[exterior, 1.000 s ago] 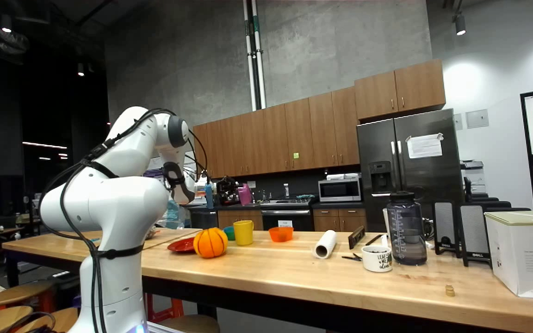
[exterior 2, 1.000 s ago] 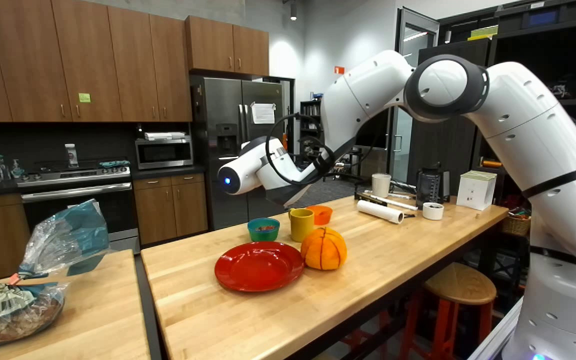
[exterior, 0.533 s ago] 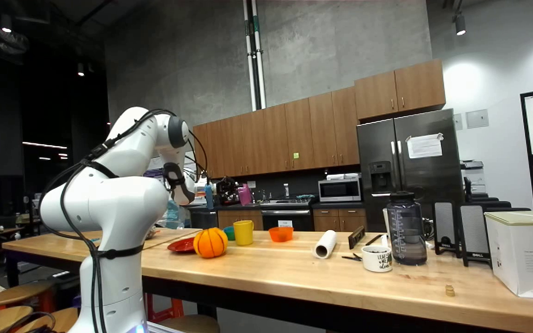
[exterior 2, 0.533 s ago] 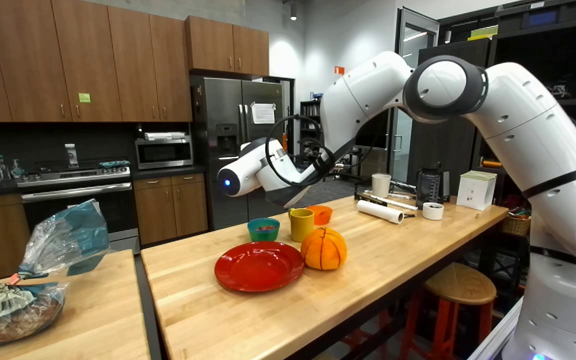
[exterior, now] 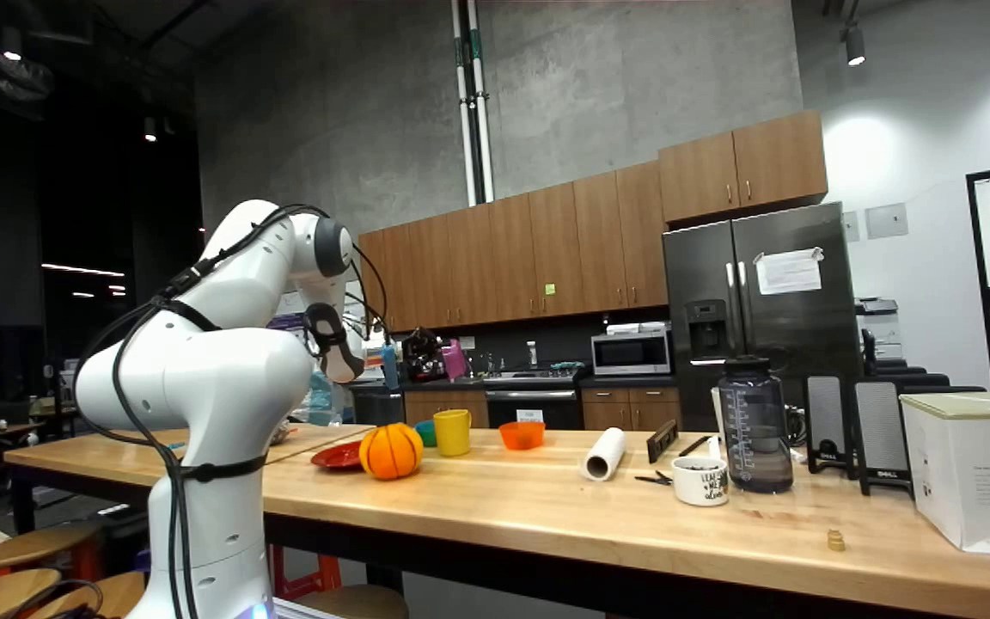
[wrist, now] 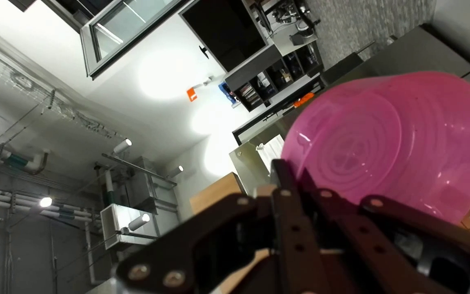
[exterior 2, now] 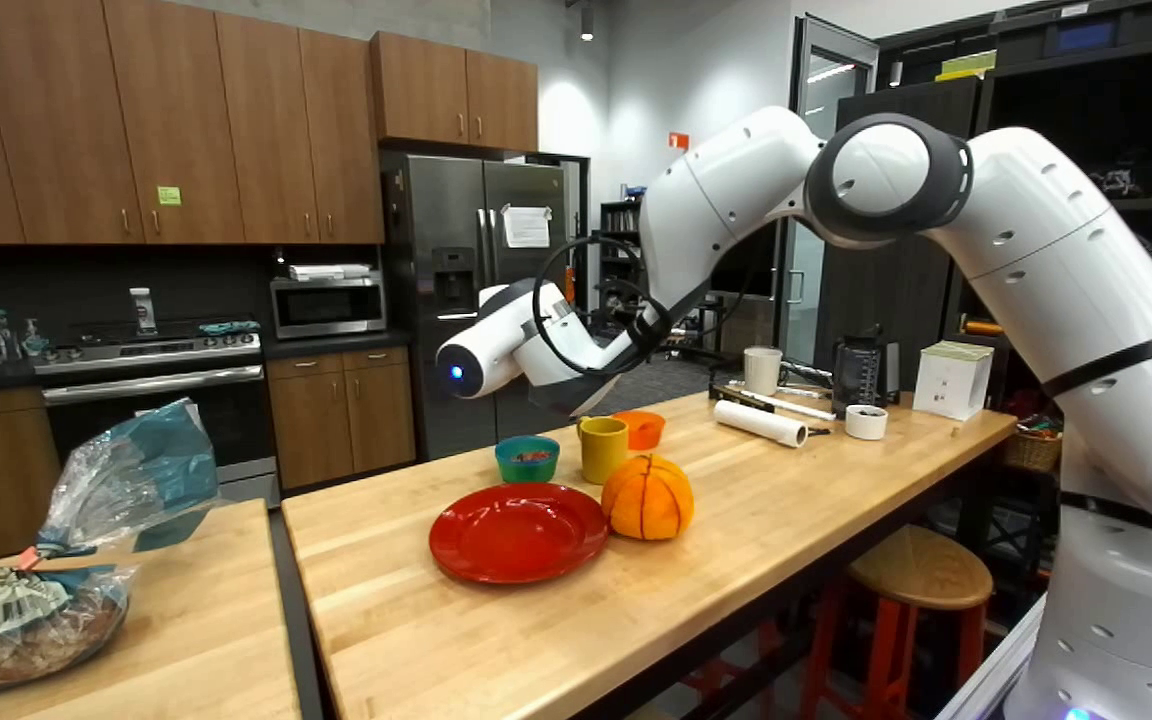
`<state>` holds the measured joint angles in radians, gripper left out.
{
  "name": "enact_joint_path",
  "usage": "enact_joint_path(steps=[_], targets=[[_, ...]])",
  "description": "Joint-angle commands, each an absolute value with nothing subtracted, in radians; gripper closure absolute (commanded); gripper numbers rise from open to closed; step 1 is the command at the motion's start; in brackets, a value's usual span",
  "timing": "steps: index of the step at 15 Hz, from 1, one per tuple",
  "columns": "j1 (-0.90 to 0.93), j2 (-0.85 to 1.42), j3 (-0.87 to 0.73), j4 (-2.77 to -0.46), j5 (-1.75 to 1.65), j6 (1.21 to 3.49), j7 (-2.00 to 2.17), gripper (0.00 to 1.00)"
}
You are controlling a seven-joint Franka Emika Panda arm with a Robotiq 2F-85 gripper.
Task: Pour the contents in the purple bowl into the blue bowl.
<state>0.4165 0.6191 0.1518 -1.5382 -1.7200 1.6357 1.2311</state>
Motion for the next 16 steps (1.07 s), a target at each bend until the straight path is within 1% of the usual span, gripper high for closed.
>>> enact_joint_path(steps=[1, 13, 16], targets=[[0.380, 0.622, 0.189, -1.521, -1.680, 1.660, 1.179, 0.99], [0.338, 0.620, 0.208, -1.514, -1.503, 1.843, 1.090, 0.99], [0.326, 0.620, 0.215, -1.510, -1.411, 1.882, 1.069, 0.99]])
